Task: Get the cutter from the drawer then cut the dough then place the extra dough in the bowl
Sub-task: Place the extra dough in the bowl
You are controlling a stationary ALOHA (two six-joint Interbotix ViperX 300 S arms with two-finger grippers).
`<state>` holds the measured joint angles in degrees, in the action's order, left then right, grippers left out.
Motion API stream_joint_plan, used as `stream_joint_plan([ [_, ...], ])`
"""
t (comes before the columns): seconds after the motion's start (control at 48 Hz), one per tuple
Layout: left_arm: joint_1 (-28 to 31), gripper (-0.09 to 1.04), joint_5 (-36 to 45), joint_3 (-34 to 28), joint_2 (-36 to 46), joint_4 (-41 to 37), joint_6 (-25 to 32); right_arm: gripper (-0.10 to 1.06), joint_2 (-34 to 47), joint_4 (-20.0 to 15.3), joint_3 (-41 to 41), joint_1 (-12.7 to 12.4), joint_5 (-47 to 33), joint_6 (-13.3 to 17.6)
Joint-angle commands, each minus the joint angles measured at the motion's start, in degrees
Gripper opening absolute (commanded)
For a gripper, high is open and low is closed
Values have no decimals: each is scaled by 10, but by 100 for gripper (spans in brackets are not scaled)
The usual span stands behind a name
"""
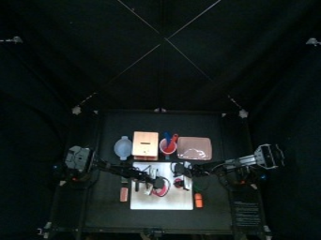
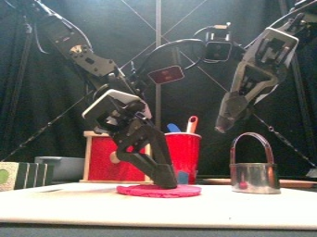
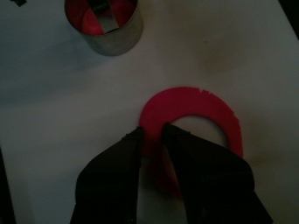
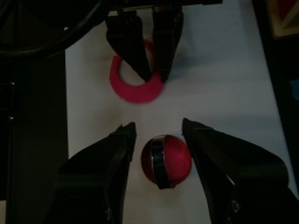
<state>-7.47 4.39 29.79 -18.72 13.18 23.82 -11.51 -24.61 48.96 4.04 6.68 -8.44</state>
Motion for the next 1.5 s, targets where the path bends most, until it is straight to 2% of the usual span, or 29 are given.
stream_joint_plan([
  [0.021, 4, 64, 7, 1, -2, -1, -1, 83, -11, -2, -5, -3, -4, -1],
  [0.229, 4, 58, 1, 1, -1, 0, -1, 83, -11, -2, -4, -3, -4, -1],
  [0.521, 4, 58, -4, 4, 14, 6, -2, 83, -11, -3, -4, -3, -4, -1],
  [0.833, 4, 58, -14, 10, 91, 15, -2, 83, -11, -7, -2, -11, -1, -1],
  [1.208, 6, 58, -38, 64, 191, 18, -2, 83, -12, -8, 3, -13, 1, -1],
  [1.5, 54, 58, -65, 142, 286, 23, -2, 83, -13, -8, 3, -13, 3, -1],
])
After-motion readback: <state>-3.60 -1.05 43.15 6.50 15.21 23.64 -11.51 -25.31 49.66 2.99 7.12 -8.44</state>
